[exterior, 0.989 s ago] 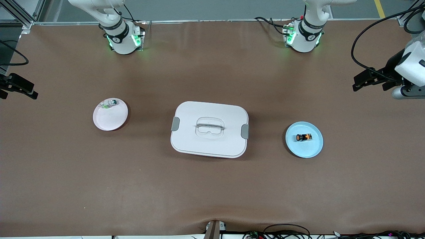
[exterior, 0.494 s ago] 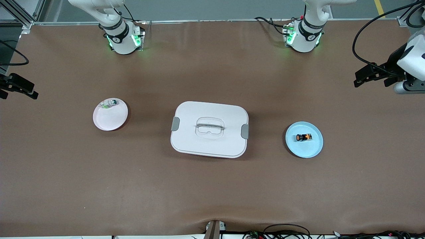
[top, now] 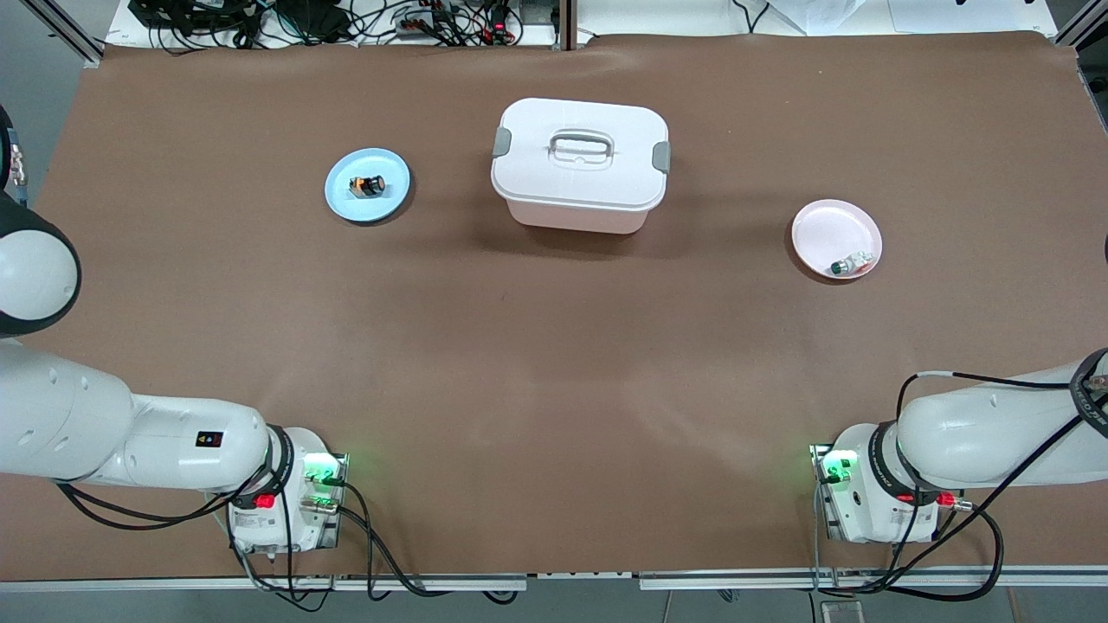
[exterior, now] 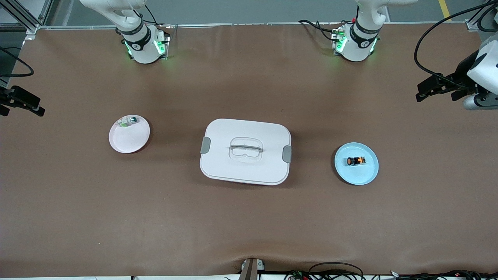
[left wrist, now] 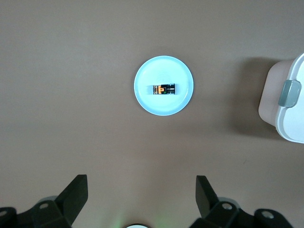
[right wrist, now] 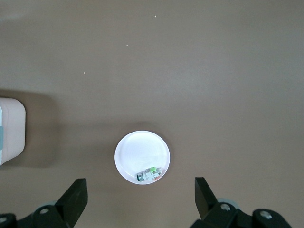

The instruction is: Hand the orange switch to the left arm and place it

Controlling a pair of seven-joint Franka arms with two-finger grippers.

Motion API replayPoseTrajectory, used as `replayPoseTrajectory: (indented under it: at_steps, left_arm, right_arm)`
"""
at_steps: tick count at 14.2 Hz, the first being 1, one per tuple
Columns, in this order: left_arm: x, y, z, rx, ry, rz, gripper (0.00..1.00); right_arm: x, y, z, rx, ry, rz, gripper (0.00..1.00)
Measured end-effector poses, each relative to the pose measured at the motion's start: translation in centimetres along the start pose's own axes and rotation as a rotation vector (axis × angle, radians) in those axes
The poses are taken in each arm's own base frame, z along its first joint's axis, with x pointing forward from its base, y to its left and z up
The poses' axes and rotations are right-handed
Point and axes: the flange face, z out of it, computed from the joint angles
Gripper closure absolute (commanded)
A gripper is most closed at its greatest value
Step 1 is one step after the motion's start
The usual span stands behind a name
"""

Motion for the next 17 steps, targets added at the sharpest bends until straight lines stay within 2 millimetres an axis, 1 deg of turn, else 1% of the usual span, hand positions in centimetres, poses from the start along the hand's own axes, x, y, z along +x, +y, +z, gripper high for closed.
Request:
replayPoseTrajectory:
  at_steps: [17]
  left_arm:
    - [-0.05,-0.16,0.49,0.003,-0.028,-0.003,0.0]
  right_arm:
    - [0.03,-0.37,0.0,0.0,0.0,-0.007,0.0]
